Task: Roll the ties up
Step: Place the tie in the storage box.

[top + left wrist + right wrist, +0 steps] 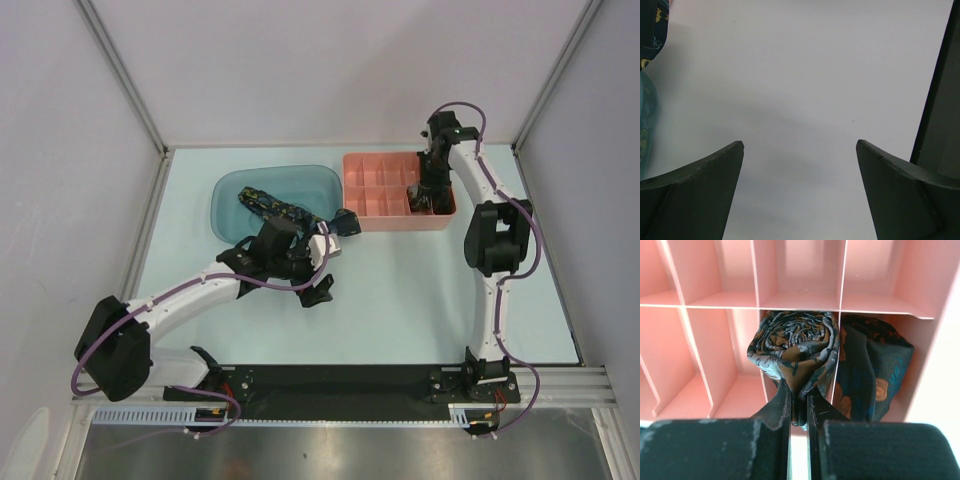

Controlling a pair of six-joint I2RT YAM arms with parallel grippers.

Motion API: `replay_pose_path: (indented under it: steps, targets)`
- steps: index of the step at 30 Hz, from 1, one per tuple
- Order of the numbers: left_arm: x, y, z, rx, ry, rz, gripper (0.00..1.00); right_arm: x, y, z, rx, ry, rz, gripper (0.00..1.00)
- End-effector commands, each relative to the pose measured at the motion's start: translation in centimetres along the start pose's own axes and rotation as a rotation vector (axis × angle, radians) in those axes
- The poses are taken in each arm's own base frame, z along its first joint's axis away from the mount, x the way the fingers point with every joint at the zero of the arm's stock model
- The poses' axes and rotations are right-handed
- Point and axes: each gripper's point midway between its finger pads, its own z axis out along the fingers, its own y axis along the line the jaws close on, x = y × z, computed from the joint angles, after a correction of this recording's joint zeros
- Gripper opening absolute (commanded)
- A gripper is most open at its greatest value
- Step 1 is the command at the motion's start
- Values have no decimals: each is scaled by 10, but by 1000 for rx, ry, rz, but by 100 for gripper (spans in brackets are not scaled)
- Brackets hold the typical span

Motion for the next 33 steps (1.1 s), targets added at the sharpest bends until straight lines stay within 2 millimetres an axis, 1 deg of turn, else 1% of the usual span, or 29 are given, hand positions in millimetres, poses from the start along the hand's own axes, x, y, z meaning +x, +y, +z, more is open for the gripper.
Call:
replay_pose_path:
  steps: [1, 5, 6, 10, 13, 14, 16, 17, 19, 21, 22, 23, 25, 27, 28, 29, 30, 31, 32, 33]
  targets:
    - [-13, 3, -8, -22, -58, -3, 100, 27, -10, 49, 54, 114, 3, 0]
    - [-13, 2, -8, -18, -57, -6, 99, 29, -11, 55, 54, 121, 9, 0]
    - [-14, 3, -7, -18, -57, -6, 100, 29, -8, 55, 43, 121, 7, 0]
    - [-14, 3, -7, -16, -54, -4, 99, 23, -2, 51, 23, 106, -2, 1]
    - [-15, 3, -7, -13, -55, 0, 100, 13, 4, 40, 0, 72, -2, 15]
    - [-16, 3, -7, -16, -54, 2, 100, 7, 8, 34, -12, 50, -6, 24]
    - [-19, 4, -8, -17, -56, 10, 100, -2, 13, 22, -30, 20, -13, 28]
    - [-20, 5, -8, -17, -56, 12, 100, -6, 15, 16, -34, 7, -16, 35]
    - [-23, 6, -8, -18, -59, 19, 100, -18, 19, 0, -46, -38, -31, 45]
    - [-24, 6, -7, -14, -61, 20, 99, -26, 22, -11, -57, -67, -42, 47]
    - [-25, 6, -6, -14, -61, 19, 100, -30, 22, -18, -57, -84, -45, 50]
    - [-25, 6, -5, -9, -61, 15, 100, -31, 25, -22, -70, -86, -49, 51]
    - [-28, 5, -5, -4, -69, 11, 100, -38, 24, -35, -76, -115, -54, 51]
    - [-32, 8, -5, -14, -73, 10, 100, -43, 28, -46, -103, -137, -60, 52]
    - [-33, 9, -6, -18, -73, 0, 100, -46, 30, -53, -112, -153, -62, 56]
    - [-34, 10, -6, -21, -74, -7, 100, -51, 35, -65, -139, -178, -78, 58]
    - [-39, 10, -8, -15, -78, -11, 100, -52, 39, -71, -159, -189, -83, 60]
    - [-41, 10, -9, -7, -79, -21, 100, -59, 41, -80, -174, -222, -89, 65]
    - [-45, 14, -12, -11, -85, -31, 100, -63, 46, -96, -205, -255, -101, 69]
    - [-55, 16, -15, -6, -97, -44, 100, -66, 46, -102, -219, -277, -110, 73]
